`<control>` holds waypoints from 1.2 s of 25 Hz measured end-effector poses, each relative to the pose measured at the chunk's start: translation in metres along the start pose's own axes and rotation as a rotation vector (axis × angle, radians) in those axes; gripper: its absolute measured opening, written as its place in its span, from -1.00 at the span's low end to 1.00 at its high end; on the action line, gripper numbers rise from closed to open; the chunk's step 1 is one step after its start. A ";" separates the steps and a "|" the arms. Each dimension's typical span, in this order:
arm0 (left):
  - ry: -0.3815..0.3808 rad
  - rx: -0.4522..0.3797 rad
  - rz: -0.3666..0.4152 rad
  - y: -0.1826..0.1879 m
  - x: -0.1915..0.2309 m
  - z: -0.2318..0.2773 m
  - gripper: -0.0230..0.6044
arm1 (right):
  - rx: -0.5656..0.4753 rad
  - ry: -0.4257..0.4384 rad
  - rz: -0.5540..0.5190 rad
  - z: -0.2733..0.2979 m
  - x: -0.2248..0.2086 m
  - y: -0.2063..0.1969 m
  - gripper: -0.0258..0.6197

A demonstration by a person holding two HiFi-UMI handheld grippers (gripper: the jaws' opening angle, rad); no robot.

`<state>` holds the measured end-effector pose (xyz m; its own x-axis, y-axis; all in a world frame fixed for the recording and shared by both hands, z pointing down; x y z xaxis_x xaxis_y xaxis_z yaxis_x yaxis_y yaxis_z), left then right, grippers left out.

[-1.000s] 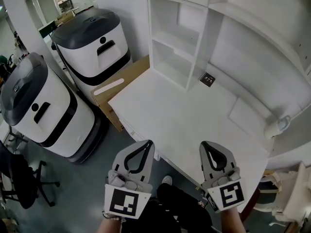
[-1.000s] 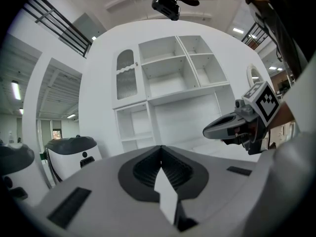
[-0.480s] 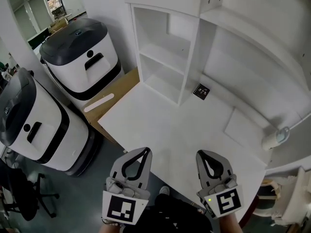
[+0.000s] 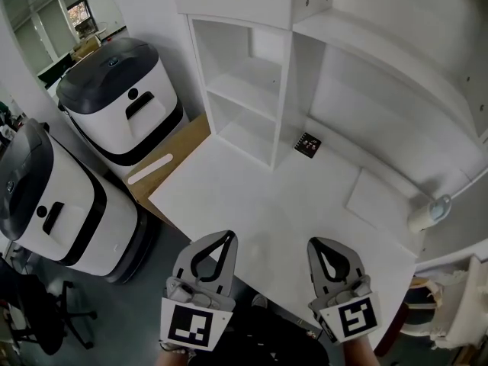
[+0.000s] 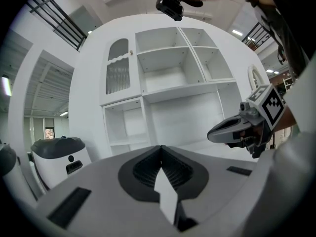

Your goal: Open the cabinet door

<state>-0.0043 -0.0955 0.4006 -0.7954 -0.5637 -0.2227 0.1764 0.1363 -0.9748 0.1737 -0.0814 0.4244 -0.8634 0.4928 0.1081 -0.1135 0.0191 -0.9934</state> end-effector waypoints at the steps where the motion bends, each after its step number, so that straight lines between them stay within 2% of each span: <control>1: -0.002 0.001 -0.009 0.001 -0.001 0.001 -0.94 | 0.004 -0.007 0.004 -0.001 -0.001 0.001 -0.92; 18: -0.131 -0.042 -0.017 0.012 0.010 0.037 -0.94 | -0.035 -0.105 -0.019 0.010 -0.011 0.015 -0.92; 26: -0.172 -0.063 -0.018 0.013 0.031 0.048 -0.94 | -0.012 -0.153 -0.051 0.028 -0.011 0.021 -0.92; 30: -0.184 -0.059 -0.019 0.012 0.040 0.054 -0.94 | 0.034 -0.159 -0.081 0.039 -0.009 0.021 -0.92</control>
<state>-0.0027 -0.1602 0.3792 -0.6776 -0.7054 -0.2078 0.1240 0.1690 -0.9778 0.1595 -0.1190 0.4038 -0.9174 0.3471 0.1949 -0.1997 0.0223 -0.9796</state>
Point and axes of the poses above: the fingertips, and each gripper's own axes: z forward along the fingers, x to its left, y out of its top, the point moved 5 cm from there along -z, backward along the fingers, and after that the axes turned 8 degrees about -x, right-handed, at the moved point
